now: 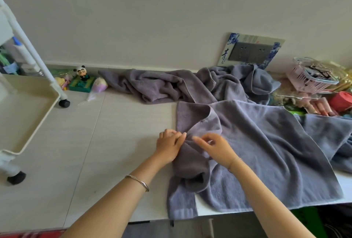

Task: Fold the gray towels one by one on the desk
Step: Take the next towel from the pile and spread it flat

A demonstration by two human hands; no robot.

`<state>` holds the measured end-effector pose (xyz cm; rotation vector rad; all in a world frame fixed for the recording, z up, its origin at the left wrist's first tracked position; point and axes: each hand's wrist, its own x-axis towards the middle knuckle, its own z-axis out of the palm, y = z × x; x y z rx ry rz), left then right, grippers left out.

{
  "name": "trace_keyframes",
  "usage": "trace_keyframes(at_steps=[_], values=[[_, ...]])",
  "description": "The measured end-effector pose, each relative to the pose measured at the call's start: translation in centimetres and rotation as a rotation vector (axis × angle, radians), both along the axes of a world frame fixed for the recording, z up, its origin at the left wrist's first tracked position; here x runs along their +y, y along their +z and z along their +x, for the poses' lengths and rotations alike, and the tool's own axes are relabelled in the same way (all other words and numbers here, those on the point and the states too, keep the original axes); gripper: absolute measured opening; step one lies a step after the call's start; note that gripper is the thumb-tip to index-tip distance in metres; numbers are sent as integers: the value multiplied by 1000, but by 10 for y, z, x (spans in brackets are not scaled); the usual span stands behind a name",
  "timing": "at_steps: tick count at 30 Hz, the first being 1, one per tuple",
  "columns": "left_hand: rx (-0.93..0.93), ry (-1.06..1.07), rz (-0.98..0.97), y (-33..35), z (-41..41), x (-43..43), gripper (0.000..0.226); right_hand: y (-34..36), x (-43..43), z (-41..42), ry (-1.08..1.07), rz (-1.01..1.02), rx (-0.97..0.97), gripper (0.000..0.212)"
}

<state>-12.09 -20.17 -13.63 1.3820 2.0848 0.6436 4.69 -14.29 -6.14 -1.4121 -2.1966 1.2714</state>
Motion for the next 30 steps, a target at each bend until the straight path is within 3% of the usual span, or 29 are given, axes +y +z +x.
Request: trace_keyframes(at_steps=[3,6,10,17,21,24,26,28,30], values=[[94,8,172,3,-1,-5,41,-4,-9,-5,57,45,-37,48],[32,36,203,13,-3,-10,54,-9,-17,-6,178,116,-117,53],[-208,142,56,19,-3,-10,47,-14,-19,-7,252,165,-140,49],[-272,6,-123,19,-11,7,30,-24,-8,6,316,156,-160,48],[-356,-45,-183,30,-6,6,47,-19,-11,11,330,180,-168,67],[-425,-104,-31,43,3,4,42,-2,-7,12,282,159,-16,83],[-476,-184,72,59,8,3,26,18,1,11,246,105,113,84],[-512,-236,150,79,9,4,14,36,16,10,311,133,142,80],[-516,-245,203,103,7,8,20,54,30,7,401,145,95,69]])
